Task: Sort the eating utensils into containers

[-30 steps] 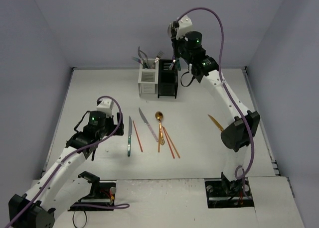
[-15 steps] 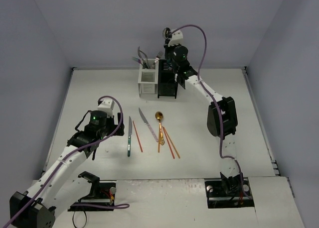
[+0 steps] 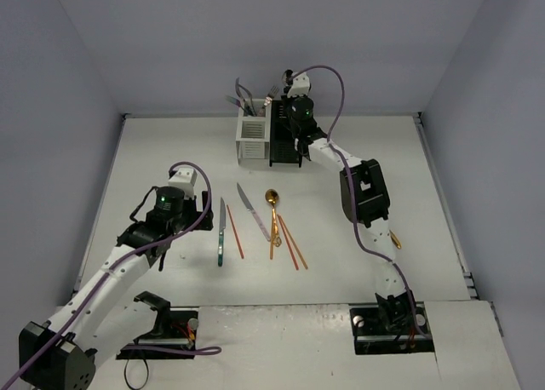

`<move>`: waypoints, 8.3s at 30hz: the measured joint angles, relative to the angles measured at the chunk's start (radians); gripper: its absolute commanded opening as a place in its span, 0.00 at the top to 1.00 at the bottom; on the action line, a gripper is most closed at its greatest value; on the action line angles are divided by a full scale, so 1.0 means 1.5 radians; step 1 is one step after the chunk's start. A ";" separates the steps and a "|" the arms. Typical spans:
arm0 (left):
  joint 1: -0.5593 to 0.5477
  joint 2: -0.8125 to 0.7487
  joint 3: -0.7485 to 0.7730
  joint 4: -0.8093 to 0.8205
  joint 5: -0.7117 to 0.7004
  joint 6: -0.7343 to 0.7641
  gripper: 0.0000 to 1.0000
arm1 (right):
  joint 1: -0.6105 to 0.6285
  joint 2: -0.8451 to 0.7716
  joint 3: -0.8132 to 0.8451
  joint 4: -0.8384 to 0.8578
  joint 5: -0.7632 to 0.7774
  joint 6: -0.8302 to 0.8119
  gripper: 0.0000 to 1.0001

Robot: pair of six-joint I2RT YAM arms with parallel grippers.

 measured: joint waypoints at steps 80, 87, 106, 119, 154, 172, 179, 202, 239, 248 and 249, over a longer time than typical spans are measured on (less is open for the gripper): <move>0.000 -0.013 0.000 -0.006 0.004 -0.003 0.14 | 0.208 -0.375 -0.302 -0.633 0.025 0.291 1.00; 0.000 -0.012 0.000 -0.006 0.004 -0.003 0.14 | 0.121 -0.394 -0.152 -0.519 0.044 0.161 1.00; 0.000 0.011 0.000 -0.006 -0.005 -0.003 0.14 | 0.021 -0.116 -0.033 -0.031 0.023 -0.009 1.00; -0.013 0.011 0.000 -0.005 -0.021 -0.002 0.14 | 0.004 0.003 0.066 0.075 0.006 -0.032 1.00; -0.033 -0.021 0.000 -0.007 -0.031 -0.006 0.14 | 0.037 -0.162 -0.244 0.084 0.008 -0.033 0.49; -0.033 0.163 0.106 -0.109 0.017 -0.076 0.15 | 0.054 -0.749 -0.514 -0.343 0.057 0.078 0.23; -0.033 0.335 0.174 -0.150 0.051 -0.102 0.25 | 0.052 -0.885 -0.665 -0.519 0.023 0.152 0.20; -0.071 0.551 0.255 -0.187 0.044 -0.195 0.98 | 0.047 -1.052 -0.732 -0.660 -0.020 0.190 0.19; -0.062 0.653 0.630 0.461 -0.078 0.120 1.00 | 0.044 -1.047 -0.737 -0.673 -0.030 0.216 0.18; -0.037 0.769 0.636 0.574 -0.071 0.124 1.00 | 0.044 -1.044 -0.737 -0.673 -0.008 0.225 0.18; -0.036 0.777 0.635 0.587 -0.070 0.122 1.00 | 0.044 -1.044 -0.737 -0.673 -0.006 0.225 0.17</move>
